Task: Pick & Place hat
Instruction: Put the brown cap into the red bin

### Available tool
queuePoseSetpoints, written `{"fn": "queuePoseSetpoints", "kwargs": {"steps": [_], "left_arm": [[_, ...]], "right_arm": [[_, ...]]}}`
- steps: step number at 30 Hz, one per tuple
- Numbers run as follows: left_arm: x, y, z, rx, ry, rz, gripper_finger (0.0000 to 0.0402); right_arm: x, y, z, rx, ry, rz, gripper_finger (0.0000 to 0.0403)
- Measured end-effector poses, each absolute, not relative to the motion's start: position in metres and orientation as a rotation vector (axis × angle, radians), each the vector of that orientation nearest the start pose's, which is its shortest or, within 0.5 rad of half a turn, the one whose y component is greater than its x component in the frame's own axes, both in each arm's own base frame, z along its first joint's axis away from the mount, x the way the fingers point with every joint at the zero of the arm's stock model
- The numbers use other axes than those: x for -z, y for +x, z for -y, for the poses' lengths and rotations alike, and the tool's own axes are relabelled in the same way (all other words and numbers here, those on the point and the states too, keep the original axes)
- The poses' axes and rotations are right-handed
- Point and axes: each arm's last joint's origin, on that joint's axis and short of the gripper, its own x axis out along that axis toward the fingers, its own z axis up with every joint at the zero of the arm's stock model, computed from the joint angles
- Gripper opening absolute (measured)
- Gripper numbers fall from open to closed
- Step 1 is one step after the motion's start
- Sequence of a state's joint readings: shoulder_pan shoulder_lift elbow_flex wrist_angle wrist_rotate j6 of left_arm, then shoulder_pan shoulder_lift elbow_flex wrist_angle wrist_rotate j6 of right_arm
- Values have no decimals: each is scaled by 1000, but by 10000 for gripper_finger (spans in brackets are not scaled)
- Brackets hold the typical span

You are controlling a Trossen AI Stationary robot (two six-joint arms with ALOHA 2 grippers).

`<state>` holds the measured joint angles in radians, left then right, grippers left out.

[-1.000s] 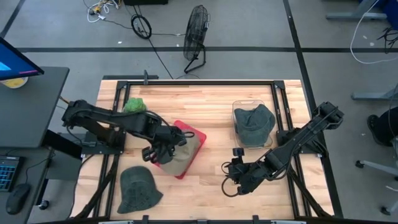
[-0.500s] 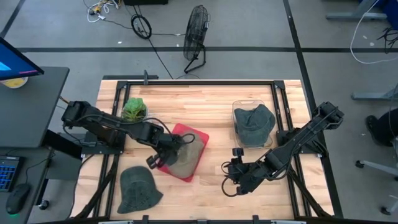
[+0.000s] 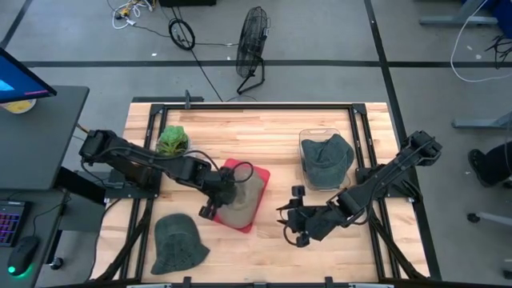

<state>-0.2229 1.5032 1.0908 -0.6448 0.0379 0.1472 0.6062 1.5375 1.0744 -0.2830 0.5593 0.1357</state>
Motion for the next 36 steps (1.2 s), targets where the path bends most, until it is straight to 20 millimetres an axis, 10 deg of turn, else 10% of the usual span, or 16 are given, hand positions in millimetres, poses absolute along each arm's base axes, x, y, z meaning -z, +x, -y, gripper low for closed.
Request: {"fn": "queuePoseSetpoints", "kwargs": {"steps": [16, 31, 36], "left_arm": [[-303, 304, 86, -6, -10, -855, 149], [-161, 305, 80, -449, -233, -842, 8], [-146, 304, 79, -469, -213, -874, 5]], "right_arm": [[-248, 279, -166, 17, -279, -638, 167], [-243, 274, -164, 59, -217, -701, 167], [-242, 273, -164, 37, -207, -715, 167]]}}
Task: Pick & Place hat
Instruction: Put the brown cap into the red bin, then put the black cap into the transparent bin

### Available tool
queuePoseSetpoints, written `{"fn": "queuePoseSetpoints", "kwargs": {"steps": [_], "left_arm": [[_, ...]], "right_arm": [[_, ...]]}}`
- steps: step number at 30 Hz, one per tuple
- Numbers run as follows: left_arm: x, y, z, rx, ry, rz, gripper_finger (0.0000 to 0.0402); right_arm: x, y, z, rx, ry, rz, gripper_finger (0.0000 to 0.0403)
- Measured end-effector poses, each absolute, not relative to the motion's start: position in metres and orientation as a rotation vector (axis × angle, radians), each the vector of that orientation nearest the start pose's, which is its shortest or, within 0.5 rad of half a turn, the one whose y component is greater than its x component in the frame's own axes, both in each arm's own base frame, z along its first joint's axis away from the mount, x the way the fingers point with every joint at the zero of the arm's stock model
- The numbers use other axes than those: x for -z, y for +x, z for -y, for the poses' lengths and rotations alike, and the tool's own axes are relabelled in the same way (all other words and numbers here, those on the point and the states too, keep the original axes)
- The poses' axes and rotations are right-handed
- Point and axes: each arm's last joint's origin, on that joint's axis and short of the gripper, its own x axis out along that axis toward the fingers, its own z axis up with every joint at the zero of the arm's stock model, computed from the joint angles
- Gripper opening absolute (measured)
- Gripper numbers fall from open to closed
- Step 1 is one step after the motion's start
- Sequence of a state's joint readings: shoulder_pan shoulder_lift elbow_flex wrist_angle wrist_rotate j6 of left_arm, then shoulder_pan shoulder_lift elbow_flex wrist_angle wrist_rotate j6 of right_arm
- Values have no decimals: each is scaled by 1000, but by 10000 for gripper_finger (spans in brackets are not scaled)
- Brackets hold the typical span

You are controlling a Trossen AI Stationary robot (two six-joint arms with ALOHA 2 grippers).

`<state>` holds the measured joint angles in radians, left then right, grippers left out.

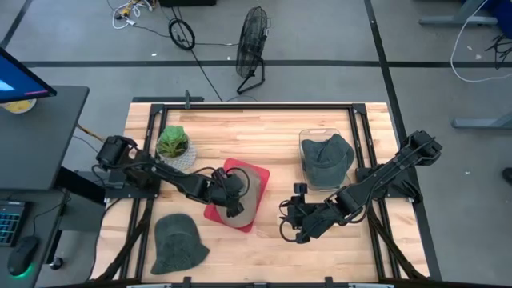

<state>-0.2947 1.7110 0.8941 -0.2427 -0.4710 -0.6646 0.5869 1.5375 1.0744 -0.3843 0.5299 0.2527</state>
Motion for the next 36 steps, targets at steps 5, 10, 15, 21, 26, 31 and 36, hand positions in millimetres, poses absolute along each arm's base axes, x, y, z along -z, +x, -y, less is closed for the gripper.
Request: {"fn": "queuePoseSetpoints", "kwargs": {"steps": [5, 10, 15, 21, 26, 31, 36], "left_arm": [[-158, 307, 80, -425, -188, -854, 4], [-199, 302, 83, -391, -175, -846, 4], [-246, 285, 90, -333, -124, -841, 3], [-299, 256, 106, -158, -165, -839, 4], [-310, 235, 132, 147, -376, -960, 17], [-300, 218, 170, 218, -488, -1101, 25], [-281, 206, 199, 170, -456, -1178, 56]], "right_arm": [[-242, 273, -164, 36, -208, -719, 167], [-242, 273, -164, 36, -209, -720, 167], [-242, 274, -164, 36, -203, -713, 167], [-243, 274, -165, 40, -183, -709, 167], [-243, 274, -165, 40, -182, -708, 167], [-242, 274, -164, 39, -182, -710, 167], [-242, 274, -164, 38, -182, -711, 167]]}}
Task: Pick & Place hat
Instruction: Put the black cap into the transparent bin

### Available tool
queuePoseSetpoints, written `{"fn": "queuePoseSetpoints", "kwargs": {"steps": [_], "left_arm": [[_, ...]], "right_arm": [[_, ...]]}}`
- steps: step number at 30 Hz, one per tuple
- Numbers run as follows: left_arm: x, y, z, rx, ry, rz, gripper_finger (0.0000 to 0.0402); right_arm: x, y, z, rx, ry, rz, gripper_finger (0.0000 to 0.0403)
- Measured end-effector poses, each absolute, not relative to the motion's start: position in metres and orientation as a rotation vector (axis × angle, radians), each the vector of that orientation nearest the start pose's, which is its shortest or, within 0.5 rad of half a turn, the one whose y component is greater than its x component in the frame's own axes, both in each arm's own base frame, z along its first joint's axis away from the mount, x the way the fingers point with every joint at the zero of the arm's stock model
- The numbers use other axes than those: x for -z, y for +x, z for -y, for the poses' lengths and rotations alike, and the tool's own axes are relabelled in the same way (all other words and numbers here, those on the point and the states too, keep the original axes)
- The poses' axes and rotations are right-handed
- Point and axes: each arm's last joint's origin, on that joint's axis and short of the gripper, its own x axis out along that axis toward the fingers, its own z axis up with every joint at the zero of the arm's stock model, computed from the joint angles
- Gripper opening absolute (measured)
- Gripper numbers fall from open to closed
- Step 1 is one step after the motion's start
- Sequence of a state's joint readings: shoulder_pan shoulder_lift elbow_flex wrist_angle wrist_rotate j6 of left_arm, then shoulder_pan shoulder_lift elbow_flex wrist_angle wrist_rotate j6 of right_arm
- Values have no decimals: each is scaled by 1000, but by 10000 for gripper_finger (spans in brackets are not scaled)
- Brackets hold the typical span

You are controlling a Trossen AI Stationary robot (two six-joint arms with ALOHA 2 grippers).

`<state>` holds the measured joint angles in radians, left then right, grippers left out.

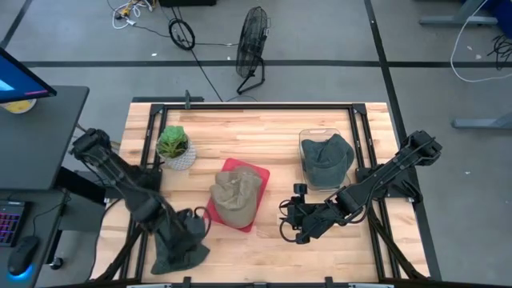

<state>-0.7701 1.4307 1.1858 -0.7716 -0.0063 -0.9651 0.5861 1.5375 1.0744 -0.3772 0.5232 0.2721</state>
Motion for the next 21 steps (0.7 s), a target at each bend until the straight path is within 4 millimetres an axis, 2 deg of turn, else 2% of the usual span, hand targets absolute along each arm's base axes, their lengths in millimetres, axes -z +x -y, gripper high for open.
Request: {"fn": "queuePoseSetpoints", "kwargs": {"steps": [4, 8, 13, 18, 21], "left_arm": [[-268, 197, 207, 87, -442, -1288, 100], [-258, 185, 202, -44, -370, -1413, 127], [-254, 170, 196, -266, -401, -1498, 125], [-253, 162, 213, -222, -449, -1479, 118], [-247, 160, 223, -207, -420, -1464, 118]], "right_arm": [[-242, 274, -164, 37, -185, -711, 167], [-242, 274, -164, 37, -185, -710, 167], [-243, 274, -164, 37, -184, -709, 167], [-243, 274, -165, 38, -179, -705, 167], [-243, 274, -165, 37, -178, -704, 167]]}}
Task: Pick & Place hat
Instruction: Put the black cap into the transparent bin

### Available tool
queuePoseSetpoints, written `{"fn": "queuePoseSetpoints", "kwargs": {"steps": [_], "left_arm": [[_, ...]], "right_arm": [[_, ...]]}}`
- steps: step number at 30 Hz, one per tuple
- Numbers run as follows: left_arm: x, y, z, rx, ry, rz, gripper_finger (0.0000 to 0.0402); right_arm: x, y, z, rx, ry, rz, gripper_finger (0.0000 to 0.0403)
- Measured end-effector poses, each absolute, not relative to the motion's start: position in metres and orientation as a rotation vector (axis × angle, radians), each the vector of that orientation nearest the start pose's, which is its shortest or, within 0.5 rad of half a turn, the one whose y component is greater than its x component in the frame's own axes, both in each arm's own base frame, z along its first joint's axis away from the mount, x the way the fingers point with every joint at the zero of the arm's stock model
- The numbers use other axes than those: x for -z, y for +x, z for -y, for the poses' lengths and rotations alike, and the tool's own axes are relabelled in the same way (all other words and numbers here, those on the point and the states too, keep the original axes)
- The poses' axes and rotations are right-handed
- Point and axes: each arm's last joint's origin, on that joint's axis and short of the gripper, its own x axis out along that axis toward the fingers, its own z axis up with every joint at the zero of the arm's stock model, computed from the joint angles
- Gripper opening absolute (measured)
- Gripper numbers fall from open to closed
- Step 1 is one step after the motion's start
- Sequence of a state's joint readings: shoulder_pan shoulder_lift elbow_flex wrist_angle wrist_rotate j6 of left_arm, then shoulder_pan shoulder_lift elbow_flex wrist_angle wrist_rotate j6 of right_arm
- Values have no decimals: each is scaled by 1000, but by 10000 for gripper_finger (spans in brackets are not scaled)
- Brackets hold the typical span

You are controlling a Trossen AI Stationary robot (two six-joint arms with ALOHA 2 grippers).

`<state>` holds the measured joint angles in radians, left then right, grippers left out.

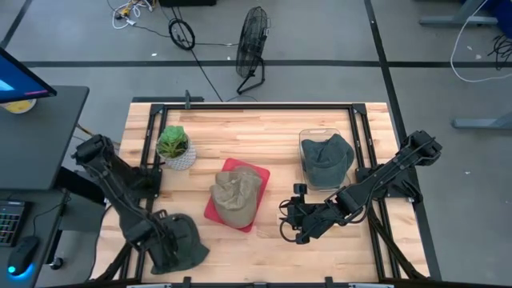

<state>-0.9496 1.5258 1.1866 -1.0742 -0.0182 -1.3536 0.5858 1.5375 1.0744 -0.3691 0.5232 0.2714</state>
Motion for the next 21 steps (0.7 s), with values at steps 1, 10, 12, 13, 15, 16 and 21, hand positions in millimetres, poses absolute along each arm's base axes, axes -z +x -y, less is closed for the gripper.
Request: {"fn": "queuePoseSetpoints", "kwargs": {"steps": [1, 10, 12, 13, 15, 16, 21], "left_arm": [[-242, 159, 226, -227, -391, -1461, 118], [-210, 155, 232, -448, -247, -1536, 156], [-209, 158, 233, -466, -281, -1528, 177], [-208, 160, 234, -460, -307, -1525, 189], [-208, 164, 235, -440, -357, -1534, 210], [-208, 165, 236, -434, -368, -1533, 220], [-204, 162, 238, -447, -339, -1547, 255]], "right_arm": [[-243, 274, -165, 37, -178, -704, 167], [-243, 274, -165, 37, -178, -704, 167], [-243, 274, -165, 37, -178, -704, 167], [-243, 274, -165, 37, -178, -704, 167], [-243, 274, -165, 37, -178, -704, 167], [-243, 274, -165, 37, -178, -704, 167], [-243, 275, -165, 37, -176, -700, 167]]}}
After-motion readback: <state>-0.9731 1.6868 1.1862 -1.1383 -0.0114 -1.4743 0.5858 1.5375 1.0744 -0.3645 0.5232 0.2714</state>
